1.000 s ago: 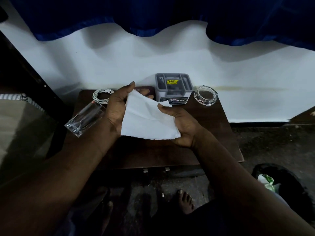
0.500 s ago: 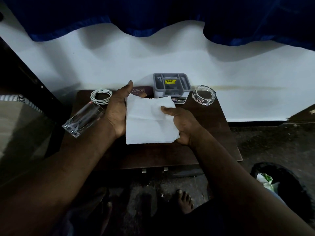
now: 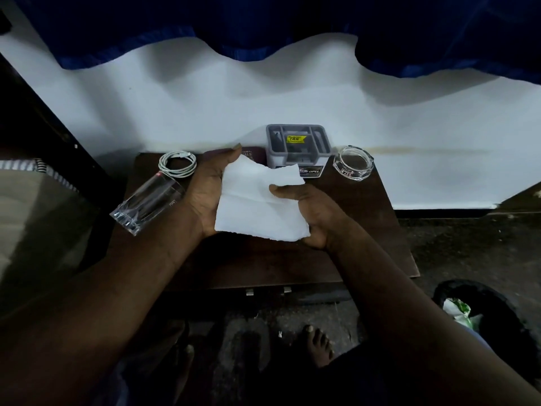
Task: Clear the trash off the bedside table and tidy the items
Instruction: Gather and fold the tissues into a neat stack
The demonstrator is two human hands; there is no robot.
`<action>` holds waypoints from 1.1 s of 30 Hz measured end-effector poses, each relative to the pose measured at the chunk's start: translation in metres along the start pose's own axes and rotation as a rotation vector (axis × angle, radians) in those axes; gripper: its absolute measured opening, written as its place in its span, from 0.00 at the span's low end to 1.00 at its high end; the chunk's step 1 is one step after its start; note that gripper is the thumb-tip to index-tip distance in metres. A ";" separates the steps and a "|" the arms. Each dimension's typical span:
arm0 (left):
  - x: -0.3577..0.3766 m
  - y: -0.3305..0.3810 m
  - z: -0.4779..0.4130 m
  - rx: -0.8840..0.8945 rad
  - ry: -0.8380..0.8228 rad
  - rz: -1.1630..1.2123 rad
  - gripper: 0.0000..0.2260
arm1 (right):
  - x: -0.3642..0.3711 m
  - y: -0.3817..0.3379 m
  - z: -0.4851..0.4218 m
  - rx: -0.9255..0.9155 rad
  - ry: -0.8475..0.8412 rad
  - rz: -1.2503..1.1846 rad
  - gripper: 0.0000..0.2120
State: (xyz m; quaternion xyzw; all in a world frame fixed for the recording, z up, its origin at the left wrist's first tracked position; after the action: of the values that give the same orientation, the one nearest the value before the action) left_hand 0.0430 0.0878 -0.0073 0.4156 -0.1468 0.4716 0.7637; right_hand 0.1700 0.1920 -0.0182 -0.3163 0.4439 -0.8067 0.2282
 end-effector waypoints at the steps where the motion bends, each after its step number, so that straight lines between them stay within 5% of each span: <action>1: 0.000 0.000 0.000 0.011 0.008 0.005 0.21 | 0.000 0.000 0.000 0.001 0.005 0.006 0.19; 8: 0.005 0.002 0.002 -0.010 -0.004 0.040 0.15 | 0.000 0.001 0.000 0.026 -0.011 0.011 0.19; 16: 0.010 0.002 0.006 -0.012 0.049 0.051 0.31 | 0.000 -0.002 0.000 0.004 0.040 -0.024 0.17; 22: 0.003 -0.005 0.002 -0.103 0.144 -0.124 0.18 | -0.010 -0.013 -0.007 -0.192 0.195 0.182 0.14; 26: 0.002 -0.009 -0.001 -0.152 0.211 -0.233 0.18 | -0.016 -0.022 -0.011 -0.286 0.235 0.331 0.12; 29: 0.003 -0.007 -0.002 -0.069 0.294 -0.246 0.17 | -0.017 -0.028 -0.010 -0.307 0.139 0.297 0.11; 33: 0.002 0.007 -0.002 0.106 0.319 -0.284 0.13 | -0.016 -0.034 -0.006 -0.343 -0.040 0.255 0.22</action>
State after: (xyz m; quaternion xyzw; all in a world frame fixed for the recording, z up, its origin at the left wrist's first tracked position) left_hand 0.0375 0.0920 -0.0040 0.3919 0.0611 0.4262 0.8131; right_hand 0.1743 0.2225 0.0034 -0.3081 0.6063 -0.6776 0.2800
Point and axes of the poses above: each hand's wrist, its own z-axis away from the middle knuckle, its own x-axis out of the palm, y = z × x, the point moved 3 cm from there along -z, towards the middle knuckle, and after that the axes turned 15 degrees about -x, right-handed, at the moved point
